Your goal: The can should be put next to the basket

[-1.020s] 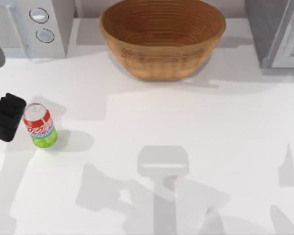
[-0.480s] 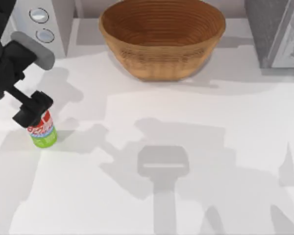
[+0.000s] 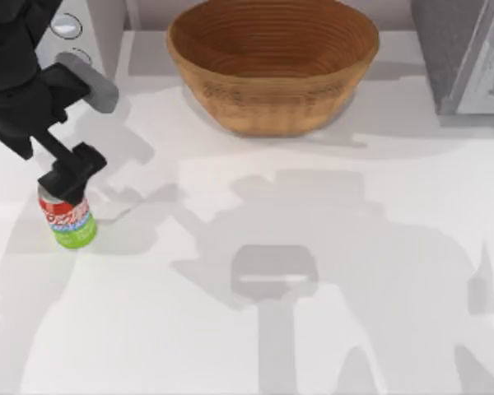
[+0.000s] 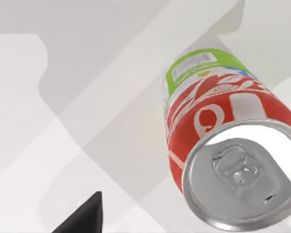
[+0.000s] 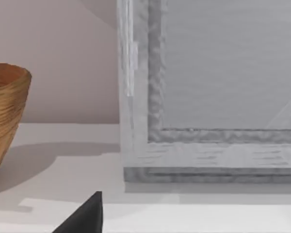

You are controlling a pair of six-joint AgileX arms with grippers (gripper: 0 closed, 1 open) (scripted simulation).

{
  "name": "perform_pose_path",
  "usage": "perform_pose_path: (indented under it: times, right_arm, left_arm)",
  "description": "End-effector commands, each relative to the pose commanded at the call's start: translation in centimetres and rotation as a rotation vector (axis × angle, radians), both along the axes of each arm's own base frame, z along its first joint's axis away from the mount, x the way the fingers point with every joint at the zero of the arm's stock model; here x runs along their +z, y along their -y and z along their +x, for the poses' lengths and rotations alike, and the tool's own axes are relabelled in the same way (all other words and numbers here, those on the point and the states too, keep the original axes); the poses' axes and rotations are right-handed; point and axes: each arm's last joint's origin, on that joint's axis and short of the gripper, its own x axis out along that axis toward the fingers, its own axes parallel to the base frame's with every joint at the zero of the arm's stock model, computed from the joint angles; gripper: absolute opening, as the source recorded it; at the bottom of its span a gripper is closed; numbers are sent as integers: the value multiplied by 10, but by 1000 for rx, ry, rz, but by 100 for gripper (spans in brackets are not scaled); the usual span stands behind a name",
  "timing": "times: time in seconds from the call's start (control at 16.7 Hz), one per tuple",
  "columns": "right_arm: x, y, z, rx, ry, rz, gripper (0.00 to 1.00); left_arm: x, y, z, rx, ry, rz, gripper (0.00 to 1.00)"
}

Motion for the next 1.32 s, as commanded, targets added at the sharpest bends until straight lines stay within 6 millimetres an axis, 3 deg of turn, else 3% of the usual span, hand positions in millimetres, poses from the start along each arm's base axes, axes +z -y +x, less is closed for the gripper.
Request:
perform_pose_path:
  times: [0.24,0.66,0.96,1.32]
  right_arm:
    - [0,0,0,0,0,0,100]
    - [0,0,0,0,0,0,100]
    - [0,0,0,0,0,0,100]
    - [0,0,0,0,0,0,100]
  left_arm:
    - [-1,-2,0,5,2,0,100]
    - [-54,0,1,0,4,-1,100]
    - [-60,0,0,0,0,0,100]
    - [-60,0,0,0,0,0,55]
